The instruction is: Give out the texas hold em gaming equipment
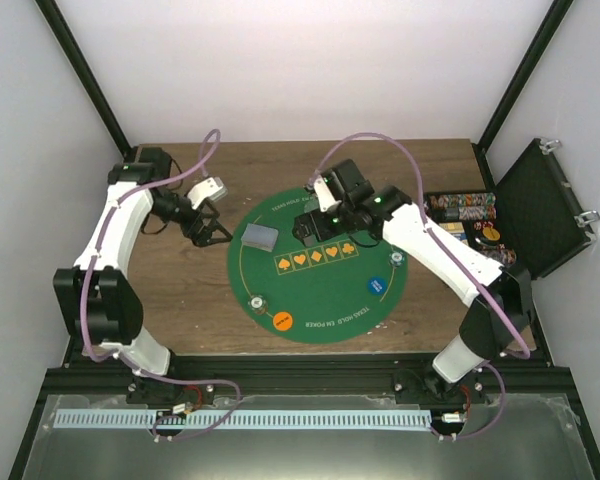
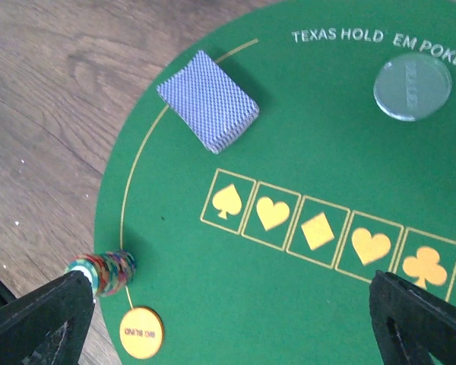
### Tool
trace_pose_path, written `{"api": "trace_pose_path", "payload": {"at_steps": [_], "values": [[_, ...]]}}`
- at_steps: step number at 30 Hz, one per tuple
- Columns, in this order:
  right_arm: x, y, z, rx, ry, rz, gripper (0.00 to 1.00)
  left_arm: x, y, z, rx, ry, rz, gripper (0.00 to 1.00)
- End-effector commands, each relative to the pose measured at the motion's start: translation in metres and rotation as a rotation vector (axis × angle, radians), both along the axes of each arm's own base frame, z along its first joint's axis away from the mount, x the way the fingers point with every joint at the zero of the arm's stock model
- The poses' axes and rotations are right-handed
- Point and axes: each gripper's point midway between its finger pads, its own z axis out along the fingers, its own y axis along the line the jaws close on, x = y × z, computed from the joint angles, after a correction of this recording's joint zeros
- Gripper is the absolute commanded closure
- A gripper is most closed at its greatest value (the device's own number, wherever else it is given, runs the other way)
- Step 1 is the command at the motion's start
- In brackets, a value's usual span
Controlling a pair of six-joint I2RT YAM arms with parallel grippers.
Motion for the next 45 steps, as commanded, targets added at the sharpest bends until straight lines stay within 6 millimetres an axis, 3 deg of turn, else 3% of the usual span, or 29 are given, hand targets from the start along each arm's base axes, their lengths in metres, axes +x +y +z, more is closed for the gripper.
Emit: {"api": "trace_pose_path", "payload": {"at_steps": [1, 4, 10, 17, 29, 40, 43, 45], "values": [[-0.002, -0.013, 0.015, 0.059, -0.049, 0.020, 0.00, 0.027, -0.025, 0.013, -0.075, -0.187, -0.256, 0.00], [0.003, -0.026, 0.017, 0.072, -0.063, -0.001, 0.00, 0.047, -0.032, -0.018, 0.025, -0.197, -0.368, 0.00], [0.011, -0.036, 0.014, 0.055, -0.062, -0.020, 0.00, 0.061, -0.047, -0.083, 0.177, -0.210, -0.587, 0.00], [0.011, -0.037, -0.007, 0.023, -0.024, -0.020, 0.00, 0.079, -0.065, -0.121, 0.276, -0.292, -0.687, 0.00], [0.017, -0.035, -0.018, 0.003, -0.009, -0.012, 0.00, 0.101, -0.070, -0.155, 0.302, -0.281, -0.707, 0.00], [0.022, -0.032, -0.025, -0.002, 0.009, -0.005, 0.00, 0.097, -0.069, -0.179, 0.322, -0.230, -0.728, 0.00], [0.024, -0.032, -0.025, -0.003, 0.008, -0.003, 0.00, 0.092, -0.065, -0.191, 0.368, -0.217, -0.762, 0.06], [0.025, -0.032, -0.024, -0.005, 0.005, -0.004, 0.00, 0.090, -0.066, -0.195, 0.376, -0.206, -0.768, 0.15]]}}
